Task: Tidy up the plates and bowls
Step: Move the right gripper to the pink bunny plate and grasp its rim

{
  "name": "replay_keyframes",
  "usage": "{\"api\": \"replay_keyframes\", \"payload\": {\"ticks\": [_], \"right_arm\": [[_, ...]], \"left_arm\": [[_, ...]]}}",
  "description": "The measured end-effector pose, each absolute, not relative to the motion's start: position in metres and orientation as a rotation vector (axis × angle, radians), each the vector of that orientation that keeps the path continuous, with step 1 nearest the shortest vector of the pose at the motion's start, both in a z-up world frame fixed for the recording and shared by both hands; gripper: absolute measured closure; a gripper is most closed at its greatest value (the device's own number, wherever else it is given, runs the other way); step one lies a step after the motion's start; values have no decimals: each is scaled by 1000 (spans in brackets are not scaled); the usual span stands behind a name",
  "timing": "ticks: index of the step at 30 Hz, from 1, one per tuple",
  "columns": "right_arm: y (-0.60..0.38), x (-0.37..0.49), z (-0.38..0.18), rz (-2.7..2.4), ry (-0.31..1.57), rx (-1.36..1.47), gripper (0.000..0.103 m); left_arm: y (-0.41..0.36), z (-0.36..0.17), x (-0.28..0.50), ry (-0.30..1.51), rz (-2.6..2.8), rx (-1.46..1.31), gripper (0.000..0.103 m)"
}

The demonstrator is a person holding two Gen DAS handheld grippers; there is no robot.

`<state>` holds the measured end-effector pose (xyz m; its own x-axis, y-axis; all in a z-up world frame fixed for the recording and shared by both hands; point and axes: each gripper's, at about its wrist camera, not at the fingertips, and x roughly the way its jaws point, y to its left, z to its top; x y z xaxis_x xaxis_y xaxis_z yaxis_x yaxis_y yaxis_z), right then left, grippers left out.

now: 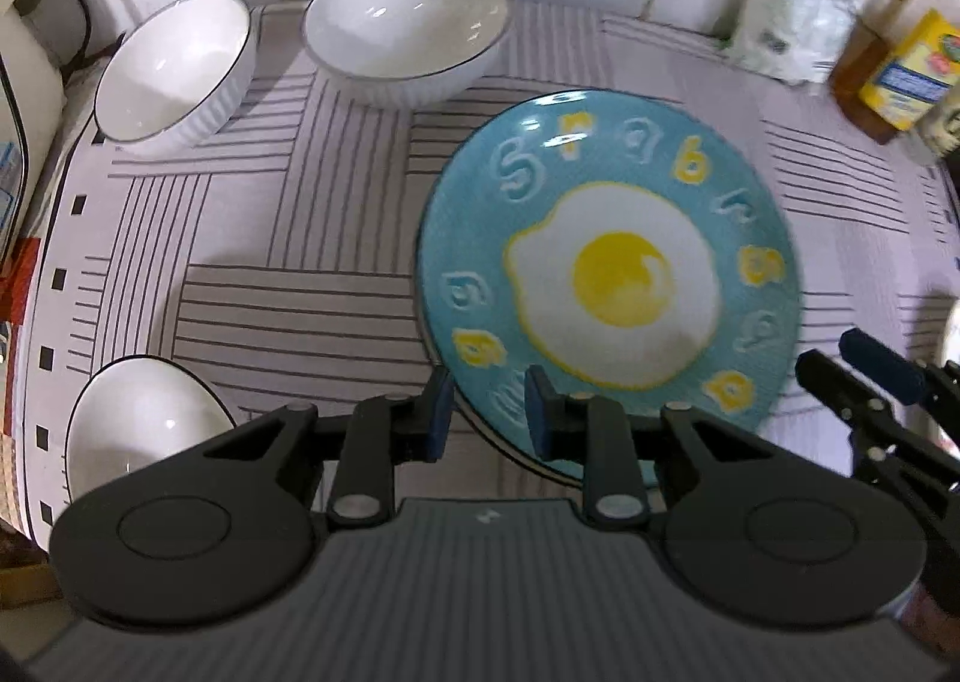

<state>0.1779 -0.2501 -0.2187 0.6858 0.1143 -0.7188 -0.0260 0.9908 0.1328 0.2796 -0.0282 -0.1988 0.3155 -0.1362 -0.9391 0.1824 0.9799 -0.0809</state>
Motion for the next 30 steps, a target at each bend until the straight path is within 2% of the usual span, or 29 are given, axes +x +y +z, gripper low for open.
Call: {"api": "replay_keyframes", "payload": {"ticks": [8, 11, 18, 22, 25, 28, 30], "right_arm": [[-294, 127, -182, 38, 712, 143, 63], [-312, 104, -170, 11, 684, 144, 63], [-334, 53, -156, -50, 673, 146, 62], [-342, 24, -155, -85, 666, 140, 57], [-351, 7, -160, -148, 671, 158, 53], [-361, -8, -164, -207, 664, 188, 42], [-366, -17, -167, -250, 655, 203, 39]], "left_arm": [[-69, -154, 243, 1170, -359, 93, 78], [-94, -141, 227, 1091, -401, 162, 76], [-159, -133, 197, 1057, -542, 257, 73], [-194, -131, 180, 1058, -612, 290, 59], [-216, -132, 169, 1064, -660, 319, 56], [-231, -134, 161, 1064, -696, 348, 54], [-239, -136, 157, 1068, -710, 359, 51]]}}
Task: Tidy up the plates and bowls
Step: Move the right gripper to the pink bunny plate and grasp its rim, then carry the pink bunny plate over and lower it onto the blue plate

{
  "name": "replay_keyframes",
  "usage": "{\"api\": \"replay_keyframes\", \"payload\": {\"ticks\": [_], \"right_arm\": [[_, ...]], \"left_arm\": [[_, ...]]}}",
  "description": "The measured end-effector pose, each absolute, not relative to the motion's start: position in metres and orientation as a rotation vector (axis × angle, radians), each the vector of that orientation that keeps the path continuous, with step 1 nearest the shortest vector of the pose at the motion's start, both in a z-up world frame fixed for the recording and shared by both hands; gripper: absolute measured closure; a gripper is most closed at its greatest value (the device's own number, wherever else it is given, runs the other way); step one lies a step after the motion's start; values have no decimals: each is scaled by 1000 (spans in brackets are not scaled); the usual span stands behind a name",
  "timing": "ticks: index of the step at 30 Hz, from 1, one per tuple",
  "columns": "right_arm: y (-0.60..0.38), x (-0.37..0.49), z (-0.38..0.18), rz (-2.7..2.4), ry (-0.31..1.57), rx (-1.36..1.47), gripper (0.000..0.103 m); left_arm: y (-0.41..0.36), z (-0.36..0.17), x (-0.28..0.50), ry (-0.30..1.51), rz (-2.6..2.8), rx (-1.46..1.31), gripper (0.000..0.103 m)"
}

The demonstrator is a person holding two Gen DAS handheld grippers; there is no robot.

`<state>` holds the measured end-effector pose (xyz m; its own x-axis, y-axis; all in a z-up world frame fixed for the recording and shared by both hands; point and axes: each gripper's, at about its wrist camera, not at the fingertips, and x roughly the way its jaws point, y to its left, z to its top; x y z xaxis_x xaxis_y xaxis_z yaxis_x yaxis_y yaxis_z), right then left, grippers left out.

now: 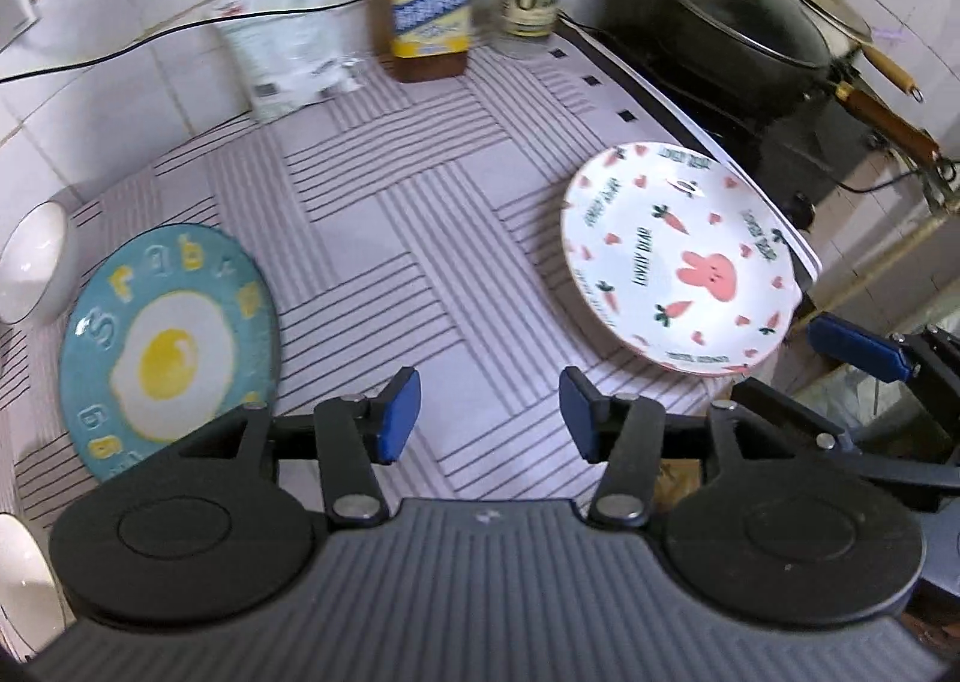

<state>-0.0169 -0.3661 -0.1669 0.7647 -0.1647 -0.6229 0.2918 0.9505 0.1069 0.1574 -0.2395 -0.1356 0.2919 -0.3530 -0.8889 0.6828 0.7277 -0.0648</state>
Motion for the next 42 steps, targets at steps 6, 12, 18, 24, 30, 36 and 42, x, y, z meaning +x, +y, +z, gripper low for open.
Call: {"api": "replay_keyframes", "payload": {"ticks": [6, 12, 18, 24, 30, 36, 42], "right_arm": [[-385, -35, -183, -341, 606, 270, 33], [-405, -43, -214, -462, 499, 288, 30], [-433, -40, -249, -529, 460, 354, 30], [-456, -33, -270, -669, 459, 440, 30], [-466, -22, -286, -669, 483, 481, 46], [-468, -16, -287, -658, 521, 500, 69], [-473, -17, -290, -638, 494, 558, 70]], "left_arm": [[-268, -147, 151, 1077, -750, 409, 41], [-292, -161, 155, 1089, -791, 336, 37], [-317, -190, 175, 1070, -777, 281, 37], [-339, -219, 188, 1050, -765, 361, 37], [-342, -236, 199, 1120, -808, 327, 40], [-338, -240, 202, 1193, -823, 259, 58], [-342, -243, 195, 1147, -887, 285, 75]]}}
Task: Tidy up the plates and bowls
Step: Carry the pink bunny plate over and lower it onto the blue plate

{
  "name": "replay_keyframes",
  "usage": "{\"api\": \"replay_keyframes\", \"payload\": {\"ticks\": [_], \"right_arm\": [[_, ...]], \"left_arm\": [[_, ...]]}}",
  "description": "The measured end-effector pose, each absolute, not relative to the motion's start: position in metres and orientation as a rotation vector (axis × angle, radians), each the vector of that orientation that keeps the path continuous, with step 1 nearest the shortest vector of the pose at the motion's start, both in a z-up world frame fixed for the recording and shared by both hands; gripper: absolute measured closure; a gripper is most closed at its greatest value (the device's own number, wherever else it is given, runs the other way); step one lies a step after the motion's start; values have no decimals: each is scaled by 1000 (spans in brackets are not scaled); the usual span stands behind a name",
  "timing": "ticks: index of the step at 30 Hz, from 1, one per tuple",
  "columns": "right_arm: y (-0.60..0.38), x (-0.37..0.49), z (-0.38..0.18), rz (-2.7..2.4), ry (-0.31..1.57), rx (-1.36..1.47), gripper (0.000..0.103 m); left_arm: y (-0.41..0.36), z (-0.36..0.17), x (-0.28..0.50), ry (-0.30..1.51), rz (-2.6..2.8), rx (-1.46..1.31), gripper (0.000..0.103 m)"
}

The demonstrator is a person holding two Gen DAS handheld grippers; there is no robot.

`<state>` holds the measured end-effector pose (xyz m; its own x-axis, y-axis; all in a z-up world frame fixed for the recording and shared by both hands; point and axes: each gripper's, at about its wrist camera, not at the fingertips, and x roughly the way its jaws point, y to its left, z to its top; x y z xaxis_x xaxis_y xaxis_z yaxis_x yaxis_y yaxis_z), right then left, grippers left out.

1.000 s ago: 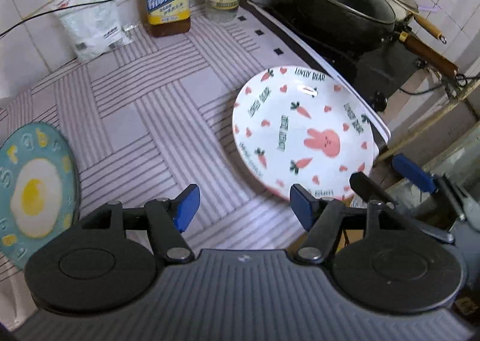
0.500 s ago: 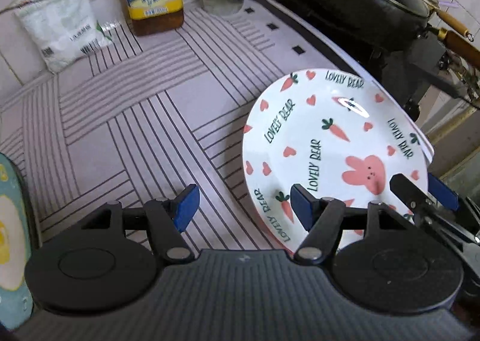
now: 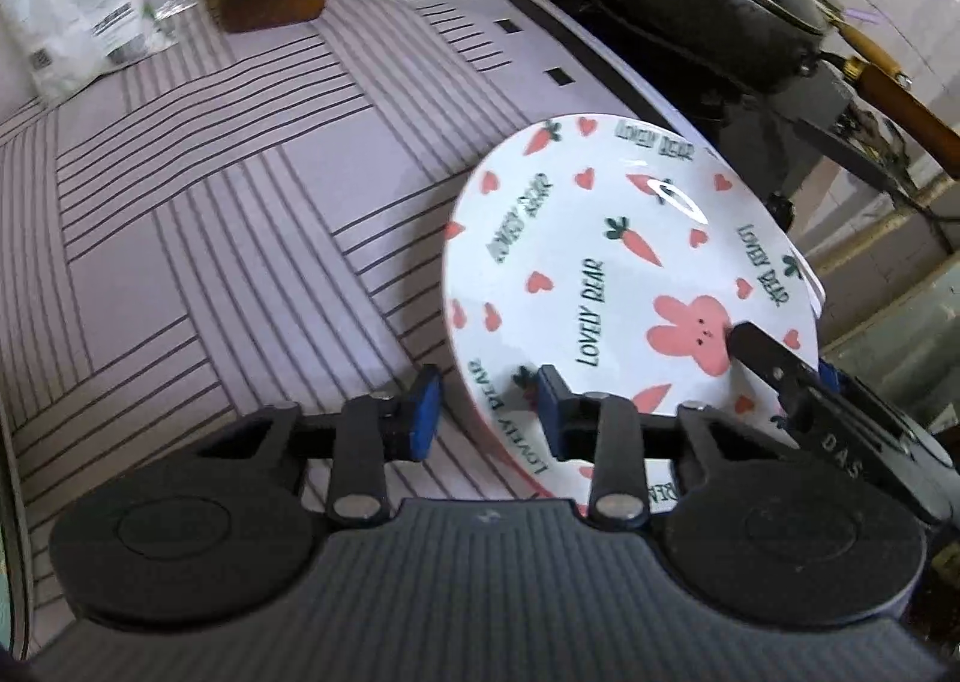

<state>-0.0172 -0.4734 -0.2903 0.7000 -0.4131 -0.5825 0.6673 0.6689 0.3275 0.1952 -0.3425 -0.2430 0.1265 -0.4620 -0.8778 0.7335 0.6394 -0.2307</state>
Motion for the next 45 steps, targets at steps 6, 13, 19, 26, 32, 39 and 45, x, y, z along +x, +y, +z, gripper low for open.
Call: {"api": "replay_keyframes", "payload": {"ticks": [6, 13, 19, 26, 32, 39, 45], "right_arm": [[-475, -17, -292, -642, 467, 570, 73], [-473, -22, -276, -538, 499, 614, 79], [-454, -23, -268, -442, 505, 644, 79], [-426, -18, -238, -320, 507, 640, 78], [-410, -7, -208, -203, 507, 562, 78], [-393, 27, -182, -46, 557, 462, 77], [-374, 62, -173, 59, 573, 423, 77]], "left_arm": [[-341, -240, 184, 1101, -842, 280, 77], [-314, -209, 185, 1067, -841, 271, 77], [-270, -189, 182, 1072, -785, 243, 77], [-214, -163, 166, 1002, -753, 190, 77], [-173, -150, 158, 981, -681, 105, 77], [-131, -141, 164, 986, -568, 16, 77], [-97, -141, 177, 993, -467, -59, 77]]}}
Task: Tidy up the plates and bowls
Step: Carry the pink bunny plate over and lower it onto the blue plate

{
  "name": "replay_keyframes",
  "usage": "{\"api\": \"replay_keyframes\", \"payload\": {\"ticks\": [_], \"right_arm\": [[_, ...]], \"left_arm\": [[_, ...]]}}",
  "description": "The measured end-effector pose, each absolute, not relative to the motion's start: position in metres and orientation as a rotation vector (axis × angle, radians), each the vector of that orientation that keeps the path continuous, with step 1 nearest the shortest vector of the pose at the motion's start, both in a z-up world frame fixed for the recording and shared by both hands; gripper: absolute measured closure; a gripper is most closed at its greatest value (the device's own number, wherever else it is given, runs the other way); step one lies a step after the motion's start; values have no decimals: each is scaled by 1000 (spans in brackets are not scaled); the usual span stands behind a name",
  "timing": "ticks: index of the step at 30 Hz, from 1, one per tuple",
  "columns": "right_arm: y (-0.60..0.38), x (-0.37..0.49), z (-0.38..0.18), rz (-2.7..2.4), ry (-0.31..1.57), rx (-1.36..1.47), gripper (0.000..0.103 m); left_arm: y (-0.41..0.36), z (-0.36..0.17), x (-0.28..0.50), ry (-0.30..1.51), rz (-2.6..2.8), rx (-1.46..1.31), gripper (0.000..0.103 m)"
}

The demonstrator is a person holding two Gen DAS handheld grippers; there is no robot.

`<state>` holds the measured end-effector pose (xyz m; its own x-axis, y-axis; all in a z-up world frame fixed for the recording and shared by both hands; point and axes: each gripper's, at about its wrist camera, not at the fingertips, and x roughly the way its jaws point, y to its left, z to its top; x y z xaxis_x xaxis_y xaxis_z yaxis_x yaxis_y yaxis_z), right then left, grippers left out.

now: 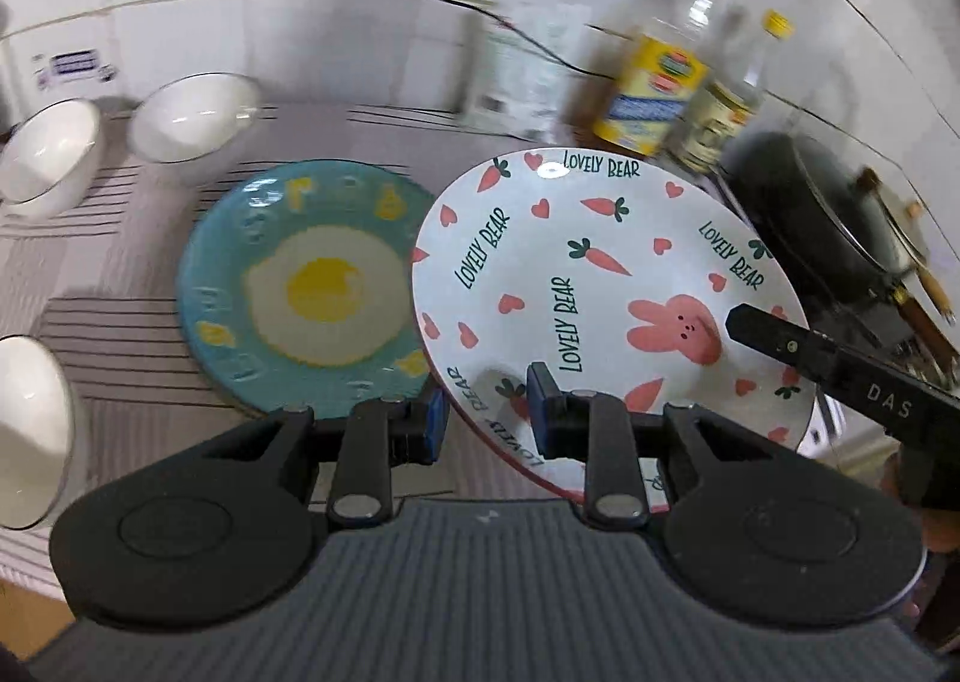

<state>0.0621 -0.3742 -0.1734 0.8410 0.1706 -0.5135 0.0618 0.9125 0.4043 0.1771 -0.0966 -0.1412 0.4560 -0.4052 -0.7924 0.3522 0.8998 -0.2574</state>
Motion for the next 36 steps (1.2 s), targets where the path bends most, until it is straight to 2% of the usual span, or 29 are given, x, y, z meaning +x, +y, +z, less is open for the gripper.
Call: {"api": "replay_keyframes", "payload": {"ticks": [18, 36], "right_arm": [[-322, 153, -217, 247, 714, 509, 77], [-285, 194, -223, 274, 826, 222, 77]], "left_arm": [[-34, -175, 220, 1098, -284, -98, 77], [-19, -200, 257, 1303, -191, -227, 77]]}}
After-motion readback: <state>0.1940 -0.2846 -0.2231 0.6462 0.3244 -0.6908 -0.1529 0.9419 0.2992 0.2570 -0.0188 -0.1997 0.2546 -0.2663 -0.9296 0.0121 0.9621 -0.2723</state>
